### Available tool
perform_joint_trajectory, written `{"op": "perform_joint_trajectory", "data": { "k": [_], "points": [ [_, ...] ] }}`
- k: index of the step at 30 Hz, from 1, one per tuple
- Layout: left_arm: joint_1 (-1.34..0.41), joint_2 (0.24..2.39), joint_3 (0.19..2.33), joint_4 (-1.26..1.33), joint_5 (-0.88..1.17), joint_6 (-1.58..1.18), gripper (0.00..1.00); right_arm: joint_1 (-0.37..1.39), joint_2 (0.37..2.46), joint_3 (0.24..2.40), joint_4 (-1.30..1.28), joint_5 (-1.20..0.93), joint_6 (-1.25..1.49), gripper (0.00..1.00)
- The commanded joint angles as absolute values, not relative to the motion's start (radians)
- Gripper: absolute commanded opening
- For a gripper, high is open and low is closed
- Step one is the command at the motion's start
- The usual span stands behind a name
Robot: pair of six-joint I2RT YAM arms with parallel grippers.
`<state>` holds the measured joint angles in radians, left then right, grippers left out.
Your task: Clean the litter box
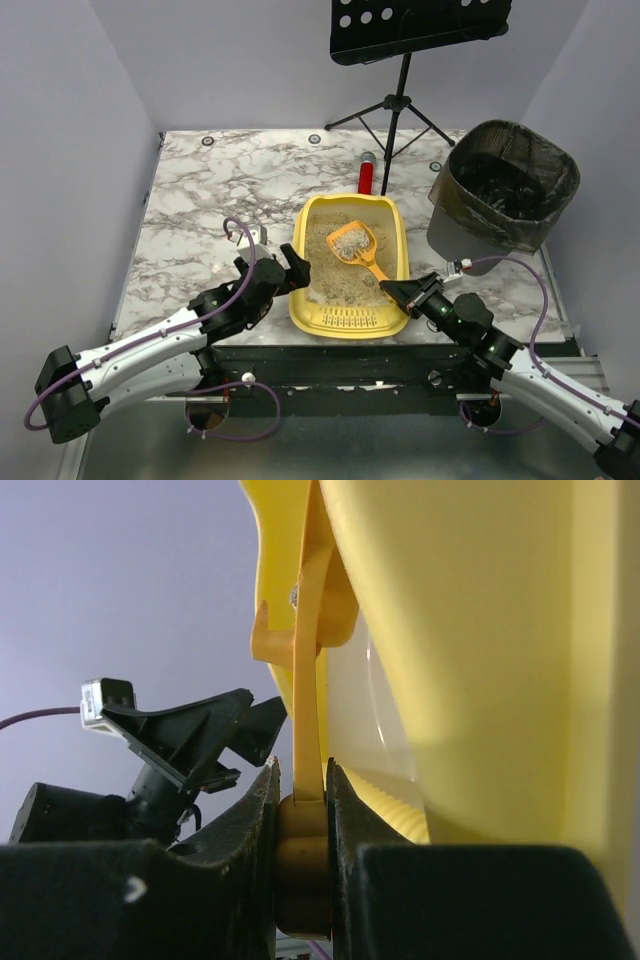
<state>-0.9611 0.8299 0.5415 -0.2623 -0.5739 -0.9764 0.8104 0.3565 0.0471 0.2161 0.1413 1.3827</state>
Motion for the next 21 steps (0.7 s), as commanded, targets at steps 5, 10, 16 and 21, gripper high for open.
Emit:
{"op": "perform_joint_trajectory", "data": {
  "k": [5, 10, 16, 21],
  "points": [
    [-0.953, 0.856, 0.549, -0.258, -0.557, -0.968, 0.99, 0.811, 0.408, 0.074, 0.072, 0.115, 1.358, 0.01],
    [-0.95, 0.851, 0.541, -0.252, -0.546, -0.966, 0.99, 0.811, 0.417, 0.083, 0.182, 0.067, 1.271, 0.01],
    [-0.948, 0.841, 0.535, -0.25, -0.552, -0.971, 0.99, 0.811, 0.39, 0.044, 0.292, 0.061, 1.252, 0.01],
    [-0.948, 0.844, 0.534, -0.247, -0.555, -0.971, 0.99, 0.811, 0.442, 0.009, 0.447, 0.013, 1.249, 0.01]
  ]
}}
